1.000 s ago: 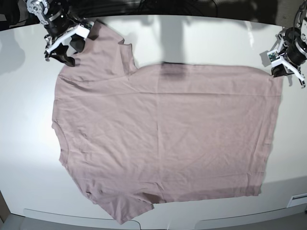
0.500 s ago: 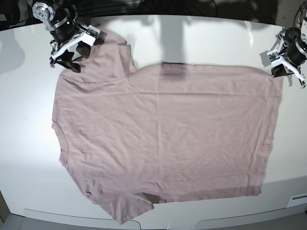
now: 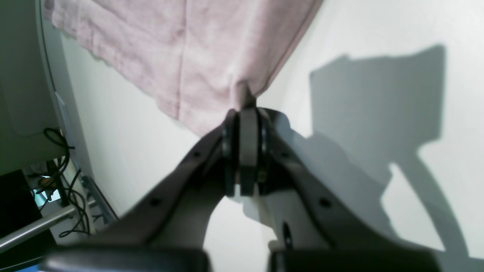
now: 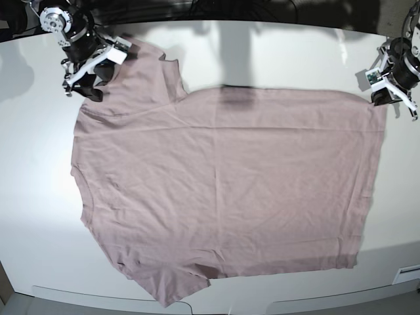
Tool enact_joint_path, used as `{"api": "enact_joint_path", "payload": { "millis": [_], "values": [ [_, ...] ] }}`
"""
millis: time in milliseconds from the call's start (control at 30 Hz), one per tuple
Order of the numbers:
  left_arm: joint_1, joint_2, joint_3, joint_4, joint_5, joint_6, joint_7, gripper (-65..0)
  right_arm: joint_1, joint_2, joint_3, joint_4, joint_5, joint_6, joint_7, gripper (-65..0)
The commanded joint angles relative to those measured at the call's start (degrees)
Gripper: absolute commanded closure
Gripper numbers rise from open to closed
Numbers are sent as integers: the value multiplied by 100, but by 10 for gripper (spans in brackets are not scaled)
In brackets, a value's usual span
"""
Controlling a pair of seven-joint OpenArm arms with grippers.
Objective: Fold the T-shirt properly
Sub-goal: 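Adjust the right gripper's grip on the shoulder near the sleeve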
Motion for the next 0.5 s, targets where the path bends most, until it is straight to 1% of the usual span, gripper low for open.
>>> {"api": "enact_joint_path", "payload": {
  "millis": [0, 200, 267, 300, 333, 400, 467],
  "values": [
    [116, -7, 79, -52, 151, -455, 146, 0, -109, 118, 4, -74, 70, 404, -372, -390],
    [116, -7, 79, -52, 146, -455, 146, 0, -111, 282, 4, -74, 111, 407, -413, -390],
    [116, -7, 79, -52, 146, -455, 146, 0, -107, 293, 4, -74, 116, 407, -343, -390],
    [116, -7, 79, -52, 146, -455, 146, 0, -107, 291, 2, -76, 118, 415, -216, -390],
    [116, -7, 79, -52, 146, -455, 146, 0, -105, 291, 2, -76, 118, 496, -15, -390],
    [116, -4, 79, -52, 131, -455, 144, 0, -68, 271, 2, -76, 114, 807, 361, -390],
    [116, -7, 79, -52, -7, -457, 146, 0, -2, 225, -9, -81, 153, 859, 476, -390]
  ]
}}
